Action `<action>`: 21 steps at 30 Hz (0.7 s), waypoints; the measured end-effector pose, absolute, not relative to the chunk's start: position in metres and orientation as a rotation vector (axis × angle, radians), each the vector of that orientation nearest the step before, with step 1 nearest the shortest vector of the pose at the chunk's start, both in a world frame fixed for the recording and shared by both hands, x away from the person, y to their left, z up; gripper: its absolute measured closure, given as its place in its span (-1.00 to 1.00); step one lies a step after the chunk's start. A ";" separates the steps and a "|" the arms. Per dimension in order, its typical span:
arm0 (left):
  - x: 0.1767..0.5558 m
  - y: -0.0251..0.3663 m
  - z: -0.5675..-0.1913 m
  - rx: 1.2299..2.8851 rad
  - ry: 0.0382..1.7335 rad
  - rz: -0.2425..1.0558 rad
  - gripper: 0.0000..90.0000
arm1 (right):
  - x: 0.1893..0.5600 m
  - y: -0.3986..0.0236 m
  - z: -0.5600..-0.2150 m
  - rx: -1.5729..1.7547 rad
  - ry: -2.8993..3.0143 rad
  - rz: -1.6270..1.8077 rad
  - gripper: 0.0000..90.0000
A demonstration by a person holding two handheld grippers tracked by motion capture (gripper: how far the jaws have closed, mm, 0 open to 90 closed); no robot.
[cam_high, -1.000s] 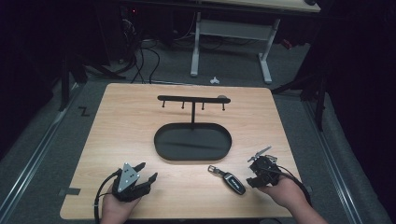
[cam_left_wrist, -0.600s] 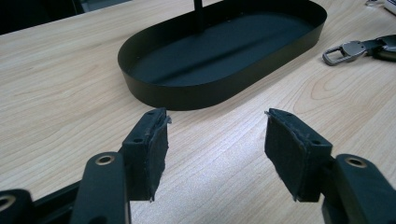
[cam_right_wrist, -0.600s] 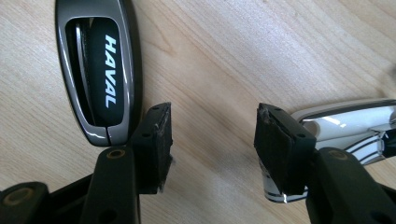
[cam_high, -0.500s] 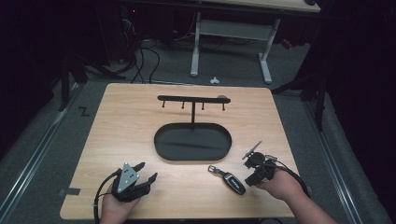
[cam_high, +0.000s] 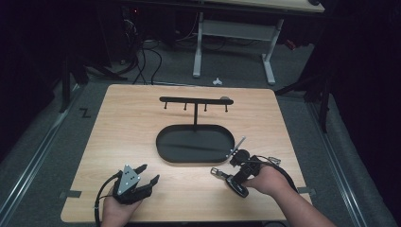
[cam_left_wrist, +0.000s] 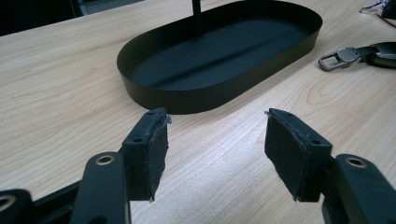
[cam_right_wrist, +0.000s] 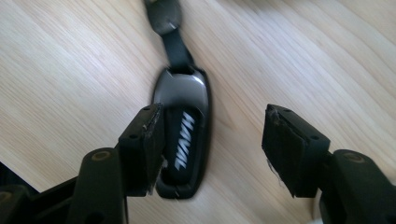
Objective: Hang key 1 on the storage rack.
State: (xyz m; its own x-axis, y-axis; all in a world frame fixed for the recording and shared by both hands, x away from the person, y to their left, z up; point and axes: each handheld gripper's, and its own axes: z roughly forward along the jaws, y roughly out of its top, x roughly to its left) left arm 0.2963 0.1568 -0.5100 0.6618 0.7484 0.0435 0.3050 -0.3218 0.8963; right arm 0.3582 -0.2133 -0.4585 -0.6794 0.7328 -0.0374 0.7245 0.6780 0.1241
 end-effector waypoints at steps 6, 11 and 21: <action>0.297 0.158 -0.510 1.908 0.826 0.571 -0.11 | 0.365 -0.190 -0.464 1.168 2.837 0.160 -0.10; 0.297 0.158 -0.510 1.910 0.824 0.570 -0.11 | 0.374 -0.181 -0.470 1.162 2.834 0.146 0.12; 0.297 0.159 -0.510 1.911 0.824 0.567 -0.11 | 0.380 -0.174 -0.483 1.115 2.861 0.079 0.48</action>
